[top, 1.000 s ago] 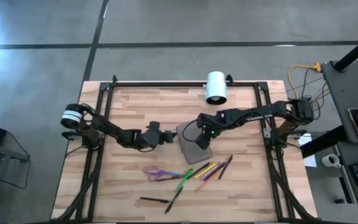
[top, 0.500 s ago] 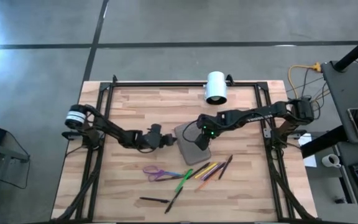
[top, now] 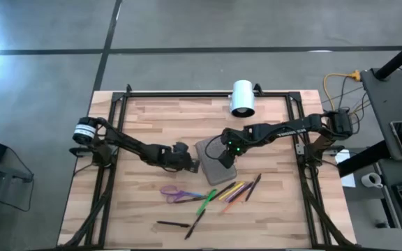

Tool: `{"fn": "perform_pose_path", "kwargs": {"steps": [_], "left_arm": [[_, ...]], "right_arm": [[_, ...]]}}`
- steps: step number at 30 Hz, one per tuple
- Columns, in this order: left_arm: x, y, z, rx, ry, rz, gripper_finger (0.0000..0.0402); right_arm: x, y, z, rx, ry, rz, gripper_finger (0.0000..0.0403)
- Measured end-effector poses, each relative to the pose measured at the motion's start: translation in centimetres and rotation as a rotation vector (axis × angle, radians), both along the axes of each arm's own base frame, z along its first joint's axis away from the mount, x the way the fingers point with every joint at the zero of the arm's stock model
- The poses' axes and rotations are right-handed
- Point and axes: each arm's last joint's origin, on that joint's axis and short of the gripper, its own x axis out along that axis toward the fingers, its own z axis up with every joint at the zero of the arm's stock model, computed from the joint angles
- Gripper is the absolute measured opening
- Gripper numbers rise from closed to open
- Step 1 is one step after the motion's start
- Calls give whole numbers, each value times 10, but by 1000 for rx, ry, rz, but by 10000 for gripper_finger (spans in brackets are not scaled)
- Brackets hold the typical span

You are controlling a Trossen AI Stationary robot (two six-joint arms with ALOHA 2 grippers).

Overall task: Pick & place school supplies into a supply box
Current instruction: Open the black supply box

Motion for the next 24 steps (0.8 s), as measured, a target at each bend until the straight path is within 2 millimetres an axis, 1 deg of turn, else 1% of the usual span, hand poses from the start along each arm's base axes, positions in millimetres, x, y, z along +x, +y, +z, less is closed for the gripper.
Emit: {"fn": "perform_pose_path", "kwargs": {"steps": [4, 7, 12, 17, 21, 24], "left_arm": [[11, 7, -1, 26, 8, 0, 21], [13, 8, -2, 53, -17, 23, 22], [10, 9, -8, 58, -154, 56, 23], [0, 7, -15, 66, -288, 93, 23], [-7, 6, -15, 78, -368, 111, 23], [-8, 4, -13, 85, -390, 108, 23]], "right_arm": [[1, 0, 0, 2, -8, -11, 206], [1, 0, 0, 3, -9, -14, 206], [1, 0, 0, 3, -9, -14, 206], [1, 0, 0, 2, -8, -14, 206], [0, 0, 0, 0, -4, -12, 206], [0, 0, 0, -1, -4, -9, 206]]}}
